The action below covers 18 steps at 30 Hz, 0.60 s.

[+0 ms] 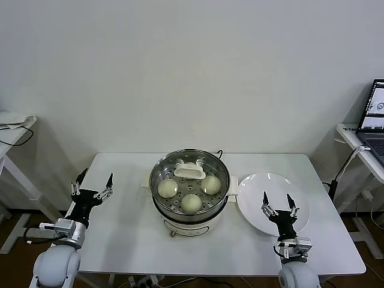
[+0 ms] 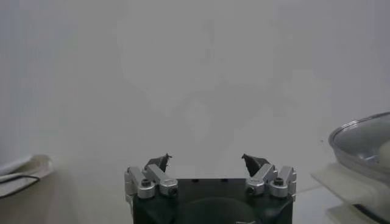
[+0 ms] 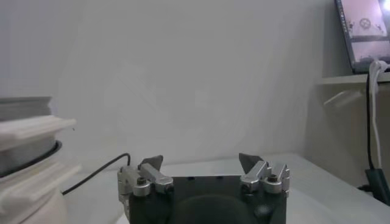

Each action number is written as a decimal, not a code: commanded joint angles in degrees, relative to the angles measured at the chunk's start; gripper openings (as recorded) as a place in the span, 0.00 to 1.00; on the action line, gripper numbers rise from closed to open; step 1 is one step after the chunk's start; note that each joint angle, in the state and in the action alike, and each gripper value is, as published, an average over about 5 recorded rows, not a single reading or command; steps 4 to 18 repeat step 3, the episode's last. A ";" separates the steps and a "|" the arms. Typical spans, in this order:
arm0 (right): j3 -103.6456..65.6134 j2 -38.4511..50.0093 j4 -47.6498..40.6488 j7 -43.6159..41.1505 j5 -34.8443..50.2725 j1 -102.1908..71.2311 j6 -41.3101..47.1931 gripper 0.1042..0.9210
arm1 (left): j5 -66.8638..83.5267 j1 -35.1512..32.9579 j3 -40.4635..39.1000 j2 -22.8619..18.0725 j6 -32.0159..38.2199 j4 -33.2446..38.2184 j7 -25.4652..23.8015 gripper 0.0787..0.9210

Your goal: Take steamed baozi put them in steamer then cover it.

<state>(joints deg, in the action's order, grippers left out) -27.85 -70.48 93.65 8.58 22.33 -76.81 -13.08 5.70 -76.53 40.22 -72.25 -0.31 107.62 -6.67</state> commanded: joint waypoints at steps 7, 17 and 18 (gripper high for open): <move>-0.28 -0.01 -0.50 0.50 -0.59 -0.32 -0.29 0.88 | -0.25 -0.53 -0.19 0.01 1.36 -0.88 -0.46 0.88; -0.28 -0.01 -0.50 0.50 -0.59 -0.32 -0.29 0.88 | -0.25 -0.53 -0.19 0.01 1.36 -0.88 -0.46 0.88; -0.28 -0.01 -0.50 0.50 -0.59 -0.32 -0.29 0.88 | -0.25 -0.53 -0.19 0.01 1.36 -0.88 -0.46 0.88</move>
